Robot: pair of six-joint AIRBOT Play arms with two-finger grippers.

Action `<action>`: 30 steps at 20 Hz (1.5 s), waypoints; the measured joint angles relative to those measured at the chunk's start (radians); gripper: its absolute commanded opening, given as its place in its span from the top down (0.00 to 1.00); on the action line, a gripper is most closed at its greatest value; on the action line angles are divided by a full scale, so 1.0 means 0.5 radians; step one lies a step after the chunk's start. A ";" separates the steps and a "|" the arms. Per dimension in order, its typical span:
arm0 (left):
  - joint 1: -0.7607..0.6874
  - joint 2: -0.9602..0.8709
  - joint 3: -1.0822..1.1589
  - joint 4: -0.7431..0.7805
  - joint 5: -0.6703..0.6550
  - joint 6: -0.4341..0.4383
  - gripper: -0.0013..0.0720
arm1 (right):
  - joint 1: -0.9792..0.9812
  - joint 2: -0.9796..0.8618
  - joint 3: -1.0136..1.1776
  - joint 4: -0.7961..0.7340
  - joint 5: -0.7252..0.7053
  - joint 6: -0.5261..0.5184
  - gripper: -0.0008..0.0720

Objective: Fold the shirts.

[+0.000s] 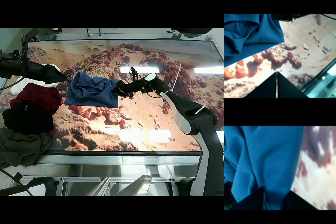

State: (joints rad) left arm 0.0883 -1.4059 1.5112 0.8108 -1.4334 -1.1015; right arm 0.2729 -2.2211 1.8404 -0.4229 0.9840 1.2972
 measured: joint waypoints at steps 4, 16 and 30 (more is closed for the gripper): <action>0.000 0.000 0.000 0.001 -0.007 0.002 0.96 | 0.010 -0.006 0.012 0.321 -0.014 -0.232 0.97; 0.000 0.000 0.000 0.002 -0.074 0.005 0.97 | -0.735 0.862 0.027 -0.500 0.082 0.182 0.97; -0.002 0.000 0.000 -0.002 -0.060 0.000 0.96 | -2.344 1.392 -0.708 -1.608 0.761 0.652 0.97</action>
State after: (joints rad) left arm 0.0872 -1.4059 1.5112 0.8097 -1.4635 -1.1015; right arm -0.8989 -1.5249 1.4864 -1.2266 1.3647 1.6230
